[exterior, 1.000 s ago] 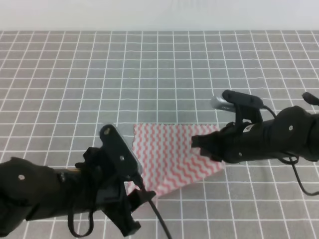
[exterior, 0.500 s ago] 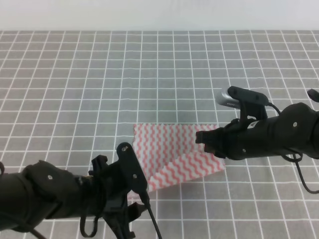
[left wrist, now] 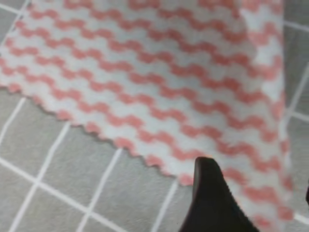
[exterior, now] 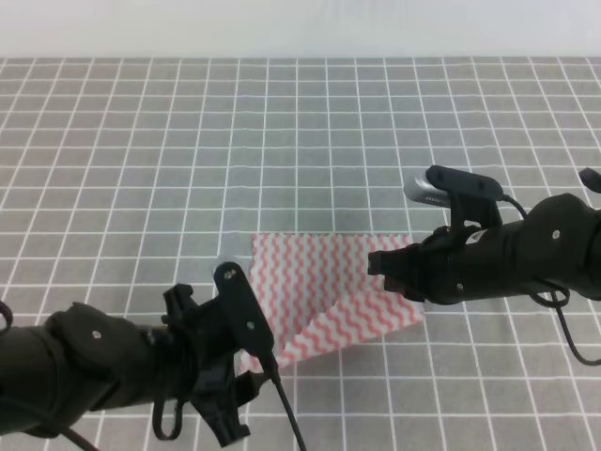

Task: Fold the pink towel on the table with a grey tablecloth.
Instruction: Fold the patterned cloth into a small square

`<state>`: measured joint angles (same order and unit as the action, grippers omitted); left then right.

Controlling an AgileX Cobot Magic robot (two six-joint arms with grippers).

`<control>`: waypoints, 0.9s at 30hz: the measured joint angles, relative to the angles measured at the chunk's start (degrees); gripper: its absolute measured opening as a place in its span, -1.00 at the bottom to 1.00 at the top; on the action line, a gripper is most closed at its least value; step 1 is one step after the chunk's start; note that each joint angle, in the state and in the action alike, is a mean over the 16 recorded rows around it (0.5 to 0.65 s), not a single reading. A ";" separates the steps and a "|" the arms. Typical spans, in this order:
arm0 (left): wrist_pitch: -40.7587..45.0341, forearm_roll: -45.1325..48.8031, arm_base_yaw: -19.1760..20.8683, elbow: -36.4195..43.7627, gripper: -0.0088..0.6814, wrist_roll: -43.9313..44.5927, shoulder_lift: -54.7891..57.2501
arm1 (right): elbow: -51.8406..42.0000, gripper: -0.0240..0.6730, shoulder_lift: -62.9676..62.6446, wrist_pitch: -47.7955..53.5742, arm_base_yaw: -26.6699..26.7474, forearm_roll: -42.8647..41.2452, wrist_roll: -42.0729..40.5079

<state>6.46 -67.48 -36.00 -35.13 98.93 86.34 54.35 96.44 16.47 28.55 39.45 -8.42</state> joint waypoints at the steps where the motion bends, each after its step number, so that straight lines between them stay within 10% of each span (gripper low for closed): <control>1: -0.06 0.00 0.00 0.00 0.13 0.02 0.00 | 0.00 -0.97 0.00 0.04 0.00 0.00 -0.07; 27: -0.37 -0.16 0.03 -0.25 0.12 2.27 2.39 | 0.05 -0.97 1.24 0.33 0.13 -0.01 -0.82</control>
<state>6.10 -67.64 -35.98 -35.38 101.19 88.73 54.40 97.68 16.81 28.68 39.44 -9.24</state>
